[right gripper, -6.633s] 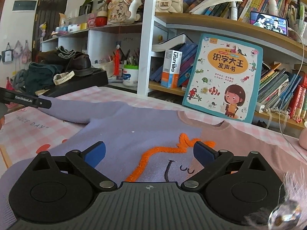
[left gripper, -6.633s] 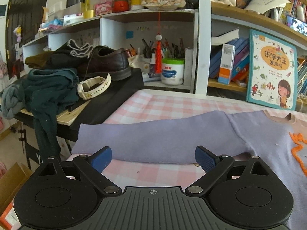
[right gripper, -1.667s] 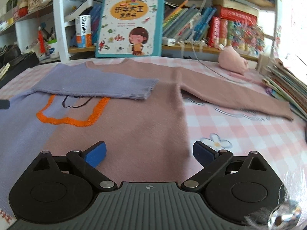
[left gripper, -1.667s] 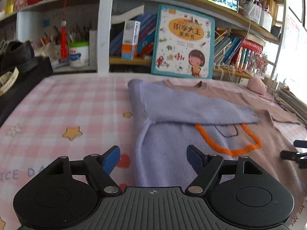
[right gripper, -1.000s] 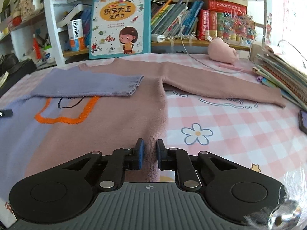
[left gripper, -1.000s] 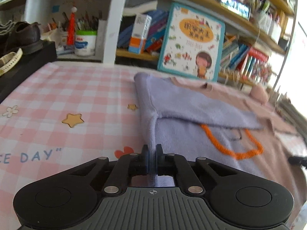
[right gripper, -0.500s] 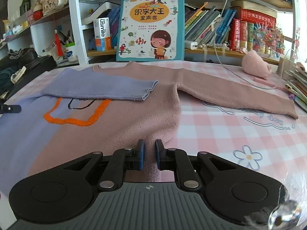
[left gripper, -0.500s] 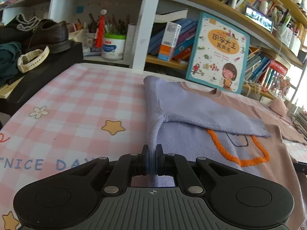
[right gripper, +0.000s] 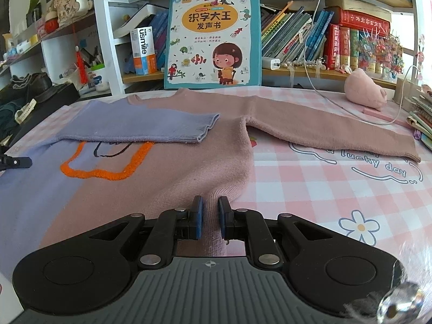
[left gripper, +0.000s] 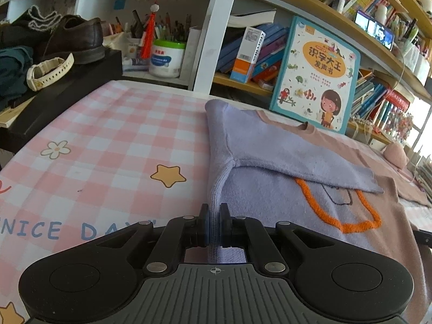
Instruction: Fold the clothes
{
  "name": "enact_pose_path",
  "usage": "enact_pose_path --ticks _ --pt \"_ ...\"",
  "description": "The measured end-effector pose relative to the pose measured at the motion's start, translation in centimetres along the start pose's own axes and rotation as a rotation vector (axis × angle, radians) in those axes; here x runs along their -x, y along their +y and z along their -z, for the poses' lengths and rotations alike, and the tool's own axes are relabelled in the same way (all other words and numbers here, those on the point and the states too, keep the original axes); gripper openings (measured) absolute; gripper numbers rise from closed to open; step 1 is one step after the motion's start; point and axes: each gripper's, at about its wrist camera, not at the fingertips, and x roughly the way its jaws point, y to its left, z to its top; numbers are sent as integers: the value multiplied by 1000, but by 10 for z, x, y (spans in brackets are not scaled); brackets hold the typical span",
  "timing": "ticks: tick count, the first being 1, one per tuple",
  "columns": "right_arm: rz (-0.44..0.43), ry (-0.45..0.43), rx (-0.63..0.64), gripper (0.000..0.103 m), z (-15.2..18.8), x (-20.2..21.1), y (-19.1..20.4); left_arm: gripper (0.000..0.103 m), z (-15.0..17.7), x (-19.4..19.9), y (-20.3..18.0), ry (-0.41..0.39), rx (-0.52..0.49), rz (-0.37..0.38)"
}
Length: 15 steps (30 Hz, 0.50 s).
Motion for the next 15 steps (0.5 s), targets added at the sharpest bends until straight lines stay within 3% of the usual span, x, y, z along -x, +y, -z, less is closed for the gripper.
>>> enact_pose_path --ticks 15 --pt "14 -2 -6 11 0 0 1 5 -2 -3 3 0 8 20"
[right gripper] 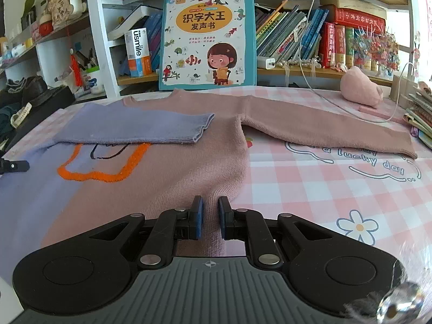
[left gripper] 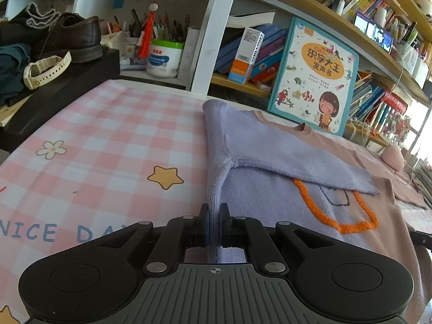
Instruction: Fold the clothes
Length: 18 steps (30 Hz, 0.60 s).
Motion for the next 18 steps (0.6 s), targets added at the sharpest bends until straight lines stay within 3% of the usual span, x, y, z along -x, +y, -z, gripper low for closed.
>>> enact_pose_path --ticks 18 --pt "-11 6 -15 12 -1 0 -3 6 -2 -2 0 -2 -5 -13"
